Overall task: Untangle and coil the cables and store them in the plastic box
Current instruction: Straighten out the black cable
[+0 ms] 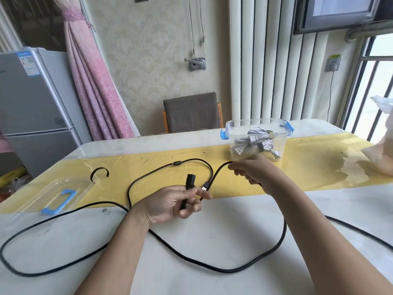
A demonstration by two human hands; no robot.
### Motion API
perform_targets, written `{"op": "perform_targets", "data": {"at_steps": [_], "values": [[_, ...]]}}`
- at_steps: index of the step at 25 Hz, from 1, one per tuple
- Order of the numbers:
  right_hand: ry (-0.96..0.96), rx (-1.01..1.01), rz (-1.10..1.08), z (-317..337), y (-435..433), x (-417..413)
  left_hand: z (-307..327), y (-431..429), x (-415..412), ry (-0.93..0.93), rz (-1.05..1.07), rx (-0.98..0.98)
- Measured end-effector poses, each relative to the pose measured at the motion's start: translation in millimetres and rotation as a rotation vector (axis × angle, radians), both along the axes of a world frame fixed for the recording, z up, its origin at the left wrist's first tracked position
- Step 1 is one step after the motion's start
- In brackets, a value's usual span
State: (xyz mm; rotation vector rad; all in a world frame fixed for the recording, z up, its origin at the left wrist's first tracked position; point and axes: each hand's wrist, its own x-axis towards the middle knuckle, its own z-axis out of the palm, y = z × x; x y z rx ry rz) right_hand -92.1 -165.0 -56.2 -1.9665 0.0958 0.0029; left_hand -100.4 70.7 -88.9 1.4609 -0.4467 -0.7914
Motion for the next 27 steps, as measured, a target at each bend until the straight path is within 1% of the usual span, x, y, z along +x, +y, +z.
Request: {"op": "perform_targets", "data": {"at_steps": [2,4,5,7,9,10,12,13,16,18,20,21,22,23,24,26,27], "values": [[-0.031,0.062,-0.097,-1,6,0,1,-8,-4,0.005,-0.001,0.018],[-0.085,0.130,-0.116,0,14,-3,0,-14,-6,0.008,0.039,0.045],[-0.109,0.160,-0.083,2,20,-6,-2,-18,-6,0.018,0.096,0.059],[-0.170,0.179,0.059,5,30,-15,-6,-23,-5,0.031,0.236,0.065],[-0.268,0.153,0.196,8,42,-25,-7,-27,-3,0.060,0.358,0.010],[-0.331,0.136,0.230,8,47,-30,-6,-27,-2,0.090,0.400,-0.041],[-0.426,0.121,0.259,6,58,-38,0,-29,-2,0.136,0.429,-0.119],[-0.457,0.123,0.269,5,63,-41,3,-29,-3,0.126,0.420,-0.123],[-0.547,0.152,0.230,1,71,-41,5,-32,-6,-0.006,0.391,-0.090],[-0.537,0.202,0.230,1,69,-39,2,-36,-9,-0.115,0.430,-0.089],[-0.548,0.191,0.317,0,69,-41,1,-38,-8,-0.229,0.497,-0.032],[-0.583,0.129,0.370,-1,70,-43,1,-38,-7,-0.254,0.539,-0.021],[-0.622,0.038,0.421,-3,71,-44,2,-36,-5,-0.248,0.585,-0.046],[-0.638,-0.049,0.472,-4,72,-45,3,-34,-3,-0.189,0.624,-0.121],[-0.627,-0.125,0.514,-6,74,-45,3,-31,-1,-0.090,0.648,-0.225],[-0.526,-0.210,0.605,-9,76,-45,5,-23,3,0.131,0.651,-0.474],[-0.466,-0.236,0.666,-9,77,-46,7,-19,5,0.193,0.646,-0.592]]}}
